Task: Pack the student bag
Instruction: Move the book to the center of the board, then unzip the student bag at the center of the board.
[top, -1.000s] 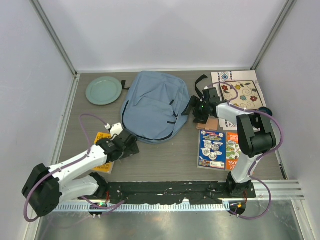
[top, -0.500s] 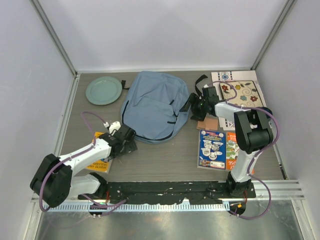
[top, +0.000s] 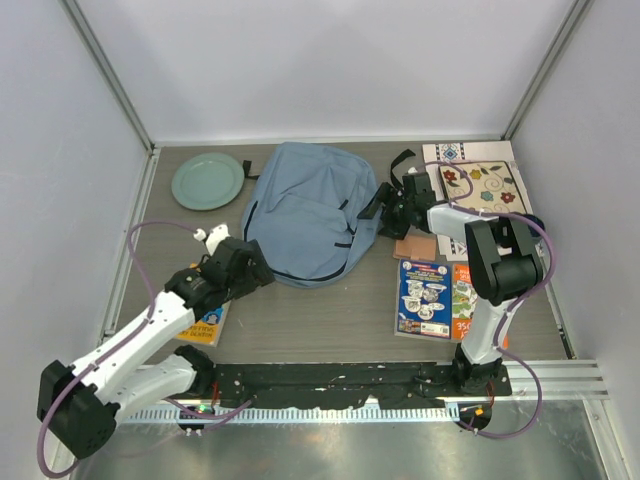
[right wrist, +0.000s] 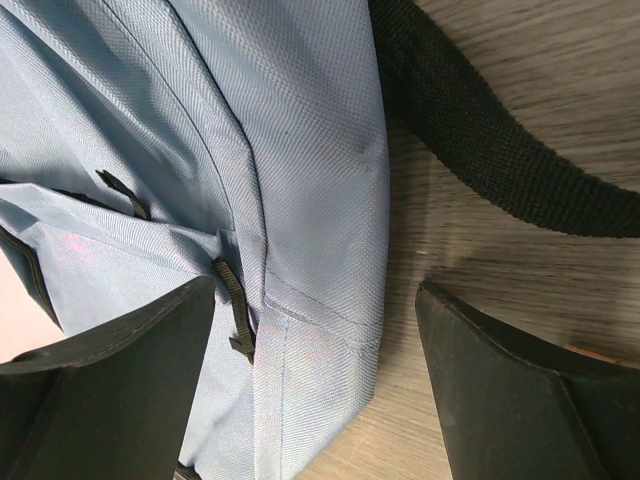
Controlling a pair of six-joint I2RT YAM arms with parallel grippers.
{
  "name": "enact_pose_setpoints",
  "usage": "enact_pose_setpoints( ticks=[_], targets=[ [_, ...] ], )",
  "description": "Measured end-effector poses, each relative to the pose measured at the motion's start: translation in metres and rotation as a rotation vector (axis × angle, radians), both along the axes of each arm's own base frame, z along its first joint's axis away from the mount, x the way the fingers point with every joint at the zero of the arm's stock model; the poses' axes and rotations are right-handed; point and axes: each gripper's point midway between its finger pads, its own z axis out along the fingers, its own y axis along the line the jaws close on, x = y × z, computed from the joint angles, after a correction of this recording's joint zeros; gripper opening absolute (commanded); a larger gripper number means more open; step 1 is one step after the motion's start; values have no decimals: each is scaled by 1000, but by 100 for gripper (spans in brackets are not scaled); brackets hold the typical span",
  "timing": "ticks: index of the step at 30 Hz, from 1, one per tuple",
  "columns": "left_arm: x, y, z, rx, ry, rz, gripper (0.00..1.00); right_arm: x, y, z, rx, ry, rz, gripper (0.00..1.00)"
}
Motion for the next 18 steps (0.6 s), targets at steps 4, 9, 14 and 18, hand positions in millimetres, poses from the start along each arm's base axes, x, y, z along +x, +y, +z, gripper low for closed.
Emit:
enact_pose_setpoints(
  ticks=[4,9,14,18],
  targets=[
    [3,-8,22,-58,-46,-18,100,5,2,-1,5,-18,-4,83],
    [-3,-19,21,-102,-15,-61,99,21,8,-2,41,-70,-17,63],
    [-4,-30,22,-144,-1,-95,100,30,9,-10,53,-89,-34,20],
    [1,-40,22,-170,2,-114,100,26,10,-16,74,-74,-45,2]
  ],
)
